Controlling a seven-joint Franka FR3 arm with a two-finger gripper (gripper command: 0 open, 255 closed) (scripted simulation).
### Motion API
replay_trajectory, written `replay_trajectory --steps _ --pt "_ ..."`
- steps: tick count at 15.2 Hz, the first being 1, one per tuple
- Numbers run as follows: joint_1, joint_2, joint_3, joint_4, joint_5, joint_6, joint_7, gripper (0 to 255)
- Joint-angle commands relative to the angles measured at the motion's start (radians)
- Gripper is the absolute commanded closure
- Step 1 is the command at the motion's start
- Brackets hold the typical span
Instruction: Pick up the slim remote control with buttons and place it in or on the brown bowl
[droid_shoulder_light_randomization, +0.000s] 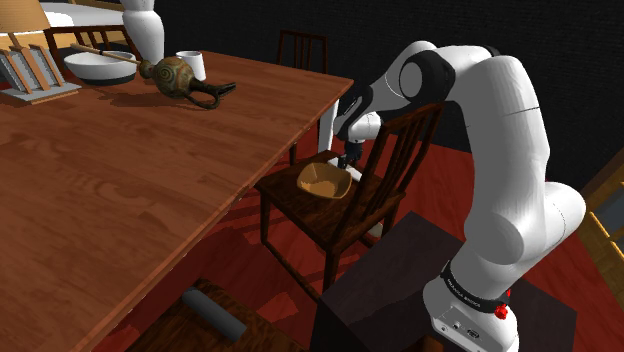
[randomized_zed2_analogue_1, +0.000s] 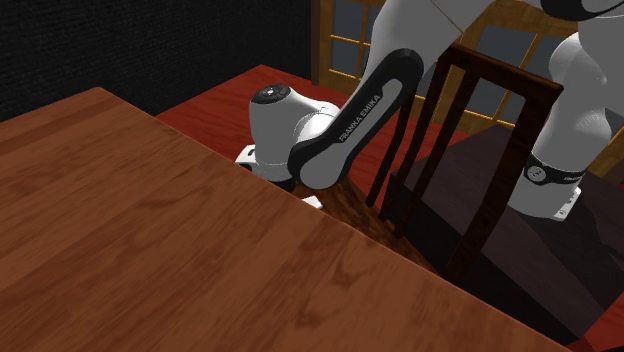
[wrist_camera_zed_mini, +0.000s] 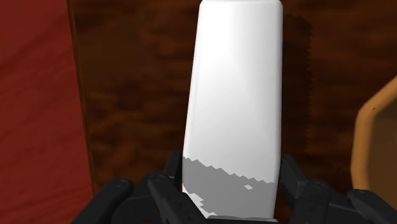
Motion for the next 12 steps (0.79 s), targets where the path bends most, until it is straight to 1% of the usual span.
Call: replay_trajectory --steps 1,12 --pt "0.001 0.006 0.002 -0.004 0.000 0.000 0.000 255" --pt "0.019 -0.113 -0.023 -0.033 -0.025 -0.090 0.016 255"
